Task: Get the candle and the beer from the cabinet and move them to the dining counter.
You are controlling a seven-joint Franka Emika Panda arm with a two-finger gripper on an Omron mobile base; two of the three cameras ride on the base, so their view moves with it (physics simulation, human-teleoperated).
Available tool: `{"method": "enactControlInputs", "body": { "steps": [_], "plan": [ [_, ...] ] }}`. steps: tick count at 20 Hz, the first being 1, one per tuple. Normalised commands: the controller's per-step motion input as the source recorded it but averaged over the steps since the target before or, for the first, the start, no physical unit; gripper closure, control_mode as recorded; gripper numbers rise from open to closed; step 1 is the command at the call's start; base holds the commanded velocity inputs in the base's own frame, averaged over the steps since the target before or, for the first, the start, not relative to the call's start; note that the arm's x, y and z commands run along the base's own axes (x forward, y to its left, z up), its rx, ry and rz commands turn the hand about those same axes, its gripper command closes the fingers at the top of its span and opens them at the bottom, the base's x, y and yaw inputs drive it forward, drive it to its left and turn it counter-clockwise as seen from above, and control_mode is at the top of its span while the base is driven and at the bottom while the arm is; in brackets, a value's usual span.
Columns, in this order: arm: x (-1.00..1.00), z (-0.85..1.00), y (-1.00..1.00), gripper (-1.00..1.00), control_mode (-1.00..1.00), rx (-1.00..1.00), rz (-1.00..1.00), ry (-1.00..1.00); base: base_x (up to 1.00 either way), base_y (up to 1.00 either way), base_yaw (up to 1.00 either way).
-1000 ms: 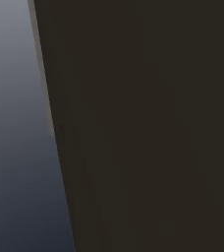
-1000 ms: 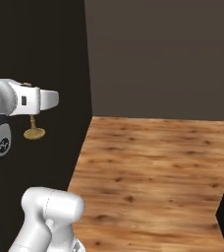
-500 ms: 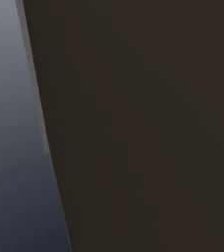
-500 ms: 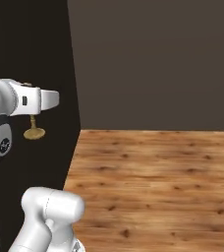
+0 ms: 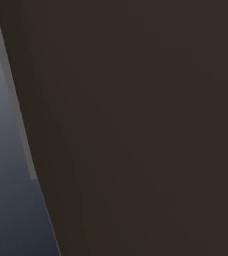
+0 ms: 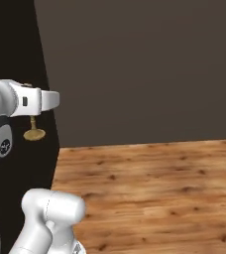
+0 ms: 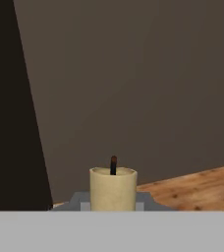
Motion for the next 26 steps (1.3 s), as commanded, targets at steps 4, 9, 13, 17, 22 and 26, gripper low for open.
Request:
{"method": "enactControlInputs", "body": {
  "steps": [4, 9, 13, 17, 22, 26],
  "plan": [
    [0.00, 0.00, 0.00, 1.00, 1.00, 0.00, 0.00, 0.00, 1.00, 0.28, -0.51],
    [0.00, 0.00, 0.00, 1.00, 1.00, 0.00, 0.00, 0.00, 0.93, 0.27, -0.58],
    [0.00, 0.00, 0.00, 1.00, 1.00, 0.00, 0.00, 0.00, 0.65, 0.31, -0.72],
    [0.00, 0.00, 0.00, 1.00, 1.00, 0.00, 0.00, 0.00, 0.45, 0.35, -0.81],
    [0.00, 0.00, 0.00, 1.00, 1.00, 0.00, 0.00, 0.00, 0.36, 0.37, -0.85],
    [0.00, 0.00, 0.00, 1.00, 1.00, 0.00, 0.00, 0.00, 0.33, 0.38, -0.86]
  ]
}}
